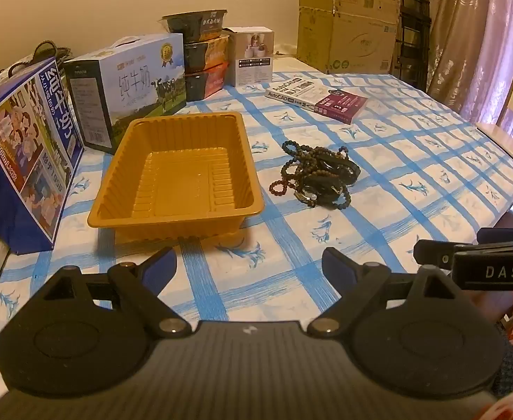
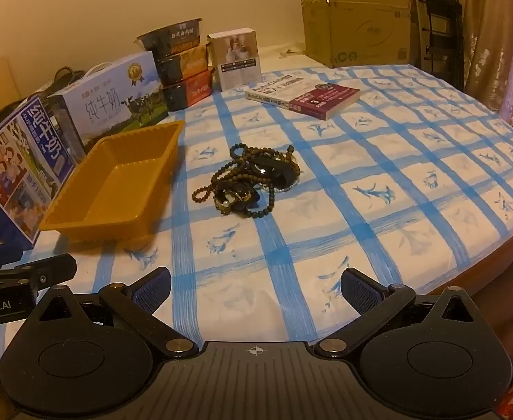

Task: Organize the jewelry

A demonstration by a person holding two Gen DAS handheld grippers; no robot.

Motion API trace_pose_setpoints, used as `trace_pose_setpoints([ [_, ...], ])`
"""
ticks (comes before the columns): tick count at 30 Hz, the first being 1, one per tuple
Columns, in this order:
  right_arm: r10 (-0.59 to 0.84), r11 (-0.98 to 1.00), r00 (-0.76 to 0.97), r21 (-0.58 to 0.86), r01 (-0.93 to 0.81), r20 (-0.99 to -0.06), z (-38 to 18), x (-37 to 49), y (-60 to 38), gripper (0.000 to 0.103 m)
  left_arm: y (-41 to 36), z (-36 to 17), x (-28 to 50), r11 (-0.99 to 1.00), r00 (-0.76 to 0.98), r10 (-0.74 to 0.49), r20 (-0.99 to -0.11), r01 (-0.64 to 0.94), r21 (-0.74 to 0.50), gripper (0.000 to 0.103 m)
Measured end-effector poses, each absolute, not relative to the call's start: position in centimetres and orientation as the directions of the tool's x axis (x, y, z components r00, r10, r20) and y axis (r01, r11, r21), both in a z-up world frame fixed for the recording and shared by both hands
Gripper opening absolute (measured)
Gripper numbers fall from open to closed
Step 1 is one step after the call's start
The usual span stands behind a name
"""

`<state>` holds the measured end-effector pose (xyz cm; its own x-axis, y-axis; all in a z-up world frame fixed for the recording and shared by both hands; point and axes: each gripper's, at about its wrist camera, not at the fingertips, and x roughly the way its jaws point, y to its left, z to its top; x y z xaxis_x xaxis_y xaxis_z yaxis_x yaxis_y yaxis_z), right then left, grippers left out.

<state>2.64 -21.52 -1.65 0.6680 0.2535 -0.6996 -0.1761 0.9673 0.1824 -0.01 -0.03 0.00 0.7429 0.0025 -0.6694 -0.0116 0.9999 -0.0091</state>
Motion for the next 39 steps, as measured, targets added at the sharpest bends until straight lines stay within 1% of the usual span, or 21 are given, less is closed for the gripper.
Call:
trace_pose_setpoints([
  [39, 0.253, 0.968, 0.675, 0.181, -0.177, -0.694, -1.31, 2.68, -21.36, 0.103, 0.02, 0.02, 0.00, 1.000, 0.740, -0.007, -0.672, -0.011, -0.023, 0.089],
])
